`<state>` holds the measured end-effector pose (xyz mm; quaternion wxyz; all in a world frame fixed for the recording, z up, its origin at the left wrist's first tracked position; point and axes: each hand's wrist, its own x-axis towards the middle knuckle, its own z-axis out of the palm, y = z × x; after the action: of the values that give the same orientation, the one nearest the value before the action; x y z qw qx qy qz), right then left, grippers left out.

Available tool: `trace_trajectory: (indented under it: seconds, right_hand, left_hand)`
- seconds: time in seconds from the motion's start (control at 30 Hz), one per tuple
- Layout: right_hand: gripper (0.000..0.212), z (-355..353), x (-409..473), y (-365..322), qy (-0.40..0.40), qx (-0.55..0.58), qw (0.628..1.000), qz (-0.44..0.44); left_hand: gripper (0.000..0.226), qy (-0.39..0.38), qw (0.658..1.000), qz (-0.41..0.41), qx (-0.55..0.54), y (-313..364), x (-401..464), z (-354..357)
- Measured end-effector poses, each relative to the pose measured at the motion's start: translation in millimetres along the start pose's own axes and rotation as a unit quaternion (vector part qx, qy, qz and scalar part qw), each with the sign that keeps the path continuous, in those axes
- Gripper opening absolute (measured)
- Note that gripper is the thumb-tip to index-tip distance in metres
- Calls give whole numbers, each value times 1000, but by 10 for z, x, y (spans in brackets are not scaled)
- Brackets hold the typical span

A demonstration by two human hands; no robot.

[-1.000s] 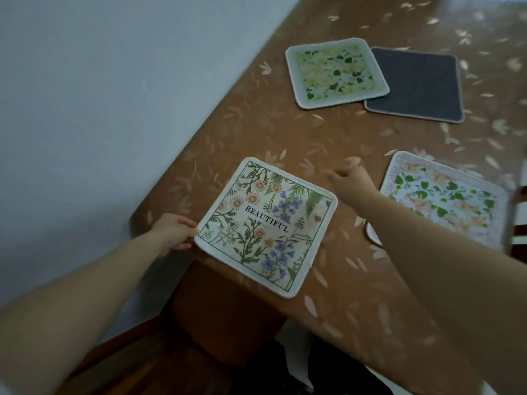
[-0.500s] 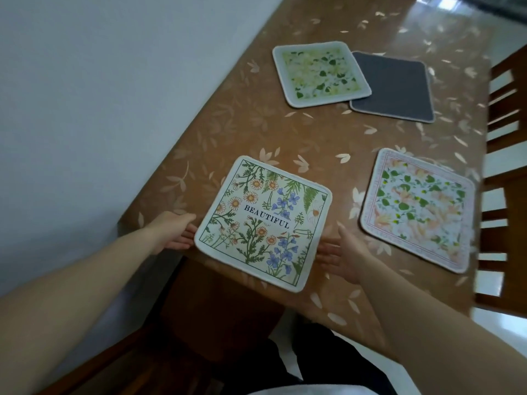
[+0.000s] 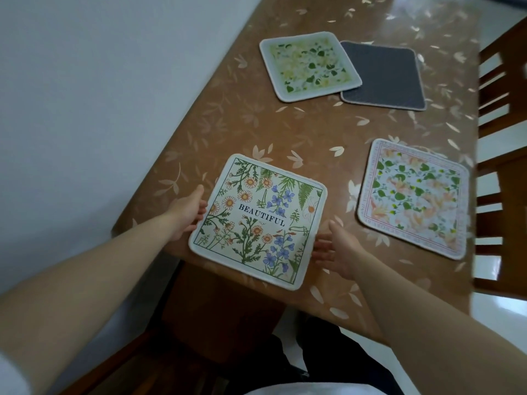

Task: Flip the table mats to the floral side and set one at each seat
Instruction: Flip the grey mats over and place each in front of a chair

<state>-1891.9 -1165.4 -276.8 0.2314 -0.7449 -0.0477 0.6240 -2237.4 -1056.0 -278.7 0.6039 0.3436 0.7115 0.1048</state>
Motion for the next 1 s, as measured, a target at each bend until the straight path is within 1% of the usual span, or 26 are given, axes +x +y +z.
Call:
trace_trajectory:
  seconds: [0.13,0.2,0.23,0.3,0.37,0.4,0.47,0.57,0.67,0.73,0.87,1.0]
  right_hand:
    - [54,28,7,43,5,18,1000,-7]
    - [51,39,16,59,7,31,999,-10]
    - [46,52,17,65,14,31,999,-14]
    - [26,77,28,77,39,-1,999,-32]
    - [11,88,48,96,61,-40,996,-60]
    - [8,92,62,104,69,-54,994,-72]
    - [5,99,77,114,83,-75,989,-95]
    - [5,115,96,112,98,-102,983,-120]
    - [8,110,107,94,96,-140,977,-128]
    - [8,100,98,59,94,-160,975,-125]
    - [9,90,83,-9,103,-199,965,-136]
    - [10,149,92,-26,105,-203,964,-136]
  left_hand:
    - [69,39,998,20,48,35,-9,61]
    - [69,28,999,14,27,29,-5,71]
    - [71,18,1000,7,13,16,7,58]
    - [71,9,1000,1,-17,-27,47,8]
    - [67,17,999,-4,-42,-65,69,-53]
    - [62,24,999,-4,-47,-79,78,-78]
    - [45,30,999,-2,-37,-105,87,-120]
    - [19,50,999,11,7,-150,115,-160]
    - [7,62,995,27,75,-193,162,-200]
    - [4,63,992,35,105,-199,195,-225]
    - [6,69,984,45,157,-164,277,-261]
    - [6,79,983,38,162,-122,315,-352]
